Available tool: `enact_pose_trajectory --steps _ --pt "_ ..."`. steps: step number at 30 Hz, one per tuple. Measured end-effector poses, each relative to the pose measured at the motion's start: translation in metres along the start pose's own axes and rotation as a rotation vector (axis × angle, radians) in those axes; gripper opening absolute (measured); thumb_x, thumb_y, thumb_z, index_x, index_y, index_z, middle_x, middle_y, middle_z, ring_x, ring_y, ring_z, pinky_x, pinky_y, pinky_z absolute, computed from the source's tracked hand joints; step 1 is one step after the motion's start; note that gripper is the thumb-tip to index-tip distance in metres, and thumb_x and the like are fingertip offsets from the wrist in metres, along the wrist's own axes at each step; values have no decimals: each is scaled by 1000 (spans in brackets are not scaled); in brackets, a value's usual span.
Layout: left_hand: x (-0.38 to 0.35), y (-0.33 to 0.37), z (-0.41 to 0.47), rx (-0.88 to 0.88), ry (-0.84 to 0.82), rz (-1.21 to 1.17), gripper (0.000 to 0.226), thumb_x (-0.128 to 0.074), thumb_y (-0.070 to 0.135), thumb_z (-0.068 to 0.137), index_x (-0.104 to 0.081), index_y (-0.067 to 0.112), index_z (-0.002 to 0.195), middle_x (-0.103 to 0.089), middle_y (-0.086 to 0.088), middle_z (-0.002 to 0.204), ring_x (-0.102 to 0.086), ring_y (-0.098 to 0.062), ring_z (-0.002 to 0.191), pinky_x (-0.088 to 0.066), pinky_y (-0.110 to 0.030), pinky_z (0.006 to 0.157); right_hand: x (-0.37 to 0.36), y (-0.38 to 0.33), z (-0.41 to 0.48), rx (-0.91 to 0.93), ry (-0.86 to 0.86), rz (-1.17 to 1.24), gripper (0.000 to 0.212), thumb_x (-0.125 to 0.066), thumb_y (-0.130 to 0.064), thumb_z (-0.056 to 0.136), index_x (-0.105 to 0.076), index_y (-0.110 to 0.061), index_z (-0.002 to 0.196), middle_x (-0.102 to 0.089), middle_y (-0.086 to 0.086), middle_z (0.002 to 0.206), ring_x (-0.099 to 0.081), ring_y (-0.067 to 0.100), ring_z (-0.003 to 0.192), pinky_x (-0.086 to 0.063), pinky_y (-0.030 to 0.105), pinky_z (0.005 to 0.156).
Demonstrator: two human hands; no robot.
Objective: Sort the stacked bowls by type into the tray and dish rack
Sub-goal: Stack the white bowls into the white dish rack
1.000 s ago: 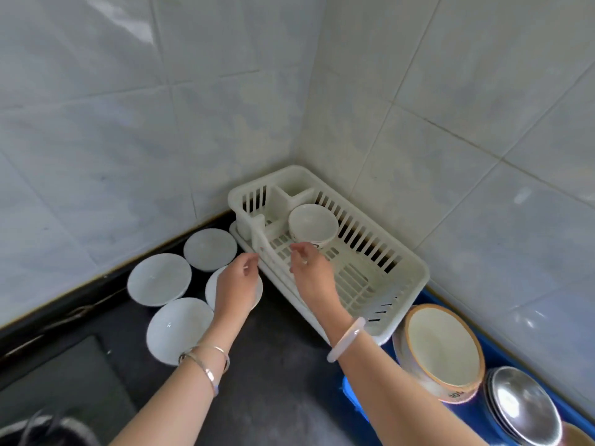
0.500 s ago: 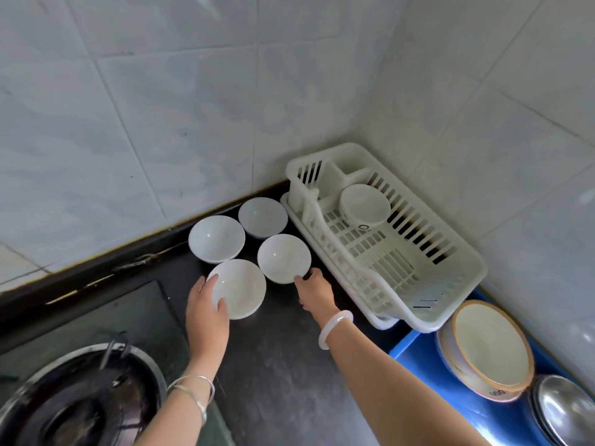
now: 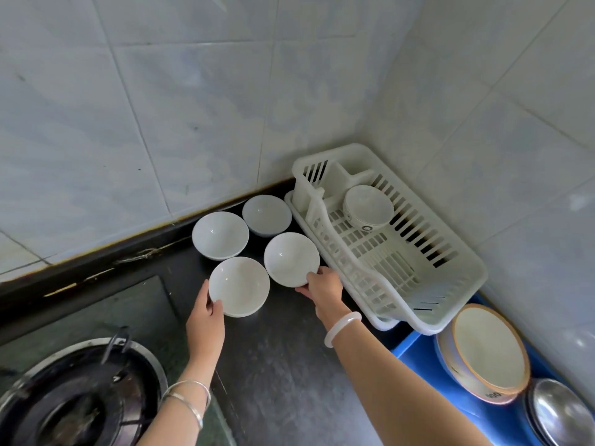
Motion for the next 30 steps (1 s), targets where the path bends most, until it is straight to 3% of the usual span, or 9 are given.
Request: enact_pose_trajectory --steps 2,5,8,12,16,19,27,30 --pt "-1 -1 0 7 -8 -26 49 -43 8 94 -40 19 141 -52 -5 139 -52 -27 123 -39 -38 101 3 -9 -6 48 -24 1 26 -47 4 87 -57 -11 105 -56 6 107 -58 25 96 -59 28 66" --pt "-2 -1 1 17 -6 -68 49 -44 6 92 -42 18 140 -54 -5 137 -53 -25 121 -38 -36 101 -2 -23 -18 109 -100 -56 36 -50 2 86 -56 -9 119 -57 1 103 -62 25 97 -59 27 63" --pt "-3 -2 2 26 -19 -130 47 -45 4 92 -46 17 138 -55 -4 135 -52 -22 120 -38 -33 100 -16 -33 -32 160 -174 -181 30 -53 -2 86 -59 -11 114 -59 -6 86 -67 16 76 -61 29 64" --pt "-3 -4 0 126 -34 -411 37 -38 12 98 -50 13 133 -55 -5 131 -52 -19 115 -41 -34 101 -34 -36 -44 167 -200 -438 13 -54 -8 87 -64 -15 90 -67 1 75 -70 15 68 -61 34 73" --pt "-1 -3 -1 191 -38 -547 33 -33 20 100 -54 15 125 -56 -7 120 -52 -18 112 -42 -31 93 -47 -37 -53 234 -190 -656 17 -50 -8 86 -65 -7 92 -72 16 86 -71 24 79 -55 28 65" --pt "-2 -3 0 202 -50 -544 32 -36 21 100 -54 13 125 -56 -6 117 -52 -19 111 -42 -32 95 -53 -35 -55 255 -180 -708 20 -48 -5 85 -65 -2 95 -71 20 92 -63 22 72 -52 28 65" --pt "-4 -5 3 158 -62 -453 37 -45 8 96 -50 8 132 -56 -6 122 -54 -19 109 -43 -31 93 -61 -28 -49 247 -185 -819 20 -50 -6 86 -53 -10 66 -52 5 66 -47 13 53 -36 18 47" --pt "-3 -8 4 168 -59 -444 37 -47 10 96 -51 8 132 -57 -9 128 -55 -21 112 -45 -32 94 -58 -24 -44 252 -179 -811 7 -53 -9 85 -58 -10 80 -55 5 74 -49 15 59 -38 20 50"
Point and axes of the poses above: each hand's wrist, its own z-axis towards the middle knuckle, its own x-axis out of the back of the hand, y = z × x, the point moved 8 cm from there along z, towards the middle knuckle
